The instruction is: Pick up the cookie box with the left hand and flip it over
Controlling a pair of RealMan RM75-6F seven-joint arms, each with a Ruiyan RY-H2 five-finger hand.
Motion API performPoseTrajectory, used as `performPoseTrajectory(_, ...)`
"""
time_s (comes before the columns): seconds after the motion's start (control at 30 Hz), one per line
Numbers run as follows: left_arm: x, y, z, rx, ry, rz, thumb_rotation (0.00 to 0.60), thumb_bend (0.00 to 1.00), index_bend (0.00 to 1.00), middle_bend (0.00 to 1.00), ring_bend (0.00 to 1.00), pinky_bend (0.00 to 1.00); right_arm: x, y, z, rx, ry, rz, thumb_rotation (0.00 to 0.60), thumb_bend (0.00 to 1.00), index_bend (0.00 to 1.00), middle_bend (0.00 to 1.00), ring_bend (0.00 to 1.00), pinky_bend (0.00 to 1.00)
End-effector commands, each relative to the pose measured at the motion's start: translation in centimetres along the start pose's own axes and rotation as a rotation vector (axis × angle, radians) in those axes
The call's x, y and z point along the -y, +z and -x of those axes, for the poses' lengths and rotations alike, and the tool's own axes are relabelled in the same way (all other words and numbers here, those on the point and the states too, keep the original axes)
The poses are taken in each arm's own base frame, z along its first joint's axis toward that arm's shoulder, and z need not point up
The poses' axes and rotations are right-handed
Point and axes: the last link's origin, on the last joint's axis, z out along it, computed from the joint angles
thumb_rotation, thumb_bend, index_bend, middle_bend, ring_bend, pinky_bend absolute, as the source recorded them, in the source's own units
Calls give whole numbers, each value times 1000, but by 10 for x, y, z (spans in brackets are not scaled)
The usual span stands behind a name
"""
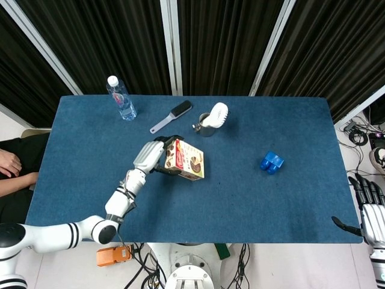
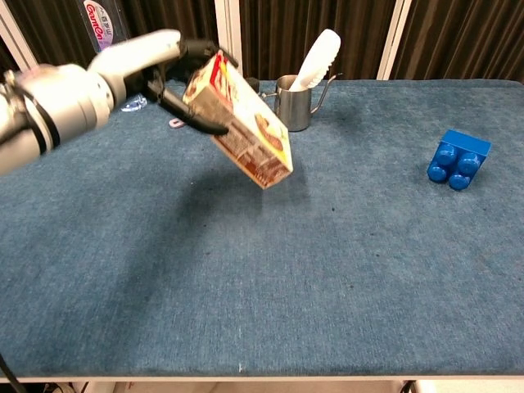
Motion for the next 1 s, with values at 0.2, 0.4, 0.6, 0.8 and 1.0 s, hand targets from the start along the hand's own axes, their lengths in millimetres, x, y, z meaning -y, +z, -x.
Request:
performPoseTrajectory(0.2, 36, -3, 29, 14, -2, -9, 600, 0, 314, 334, 184, 93, 0, -1, 0, 0, 1, 7, 600, 218, 0, 43, 0, 8)
performPoseTrajectory(0.4, 49, -2, 30, 37, 43, -50, 600, 0, 214, 263, 126, 49, -2, 1, 0, 1, 7, 18, 600, 218, 0, 43, 0, 8)
performPoseTrajectory(0.6, 58, -2, 28, 44, 87, -97, 600, 0, 146, 214, 87, 40, -2, 2, 1, 5, 12, 20, 600, 218, 0, 43, 0, 8)
performPoseTrajectory(0.8, 68, -5, 30, 65, 105, -156, 600, 0, 114, 170, 56, 30, -4, 2, 1, 4, 19, 23, 600, 218, 0, 43, 0, 8)
performPoseTrajectory(1.0, 71, -9, 28, 96, 123, -189, 600, 0, 7, 34, 0, 13, -5, 1, 1, 4, 22, 19, 600, 218, 0, 43, 0, 8)
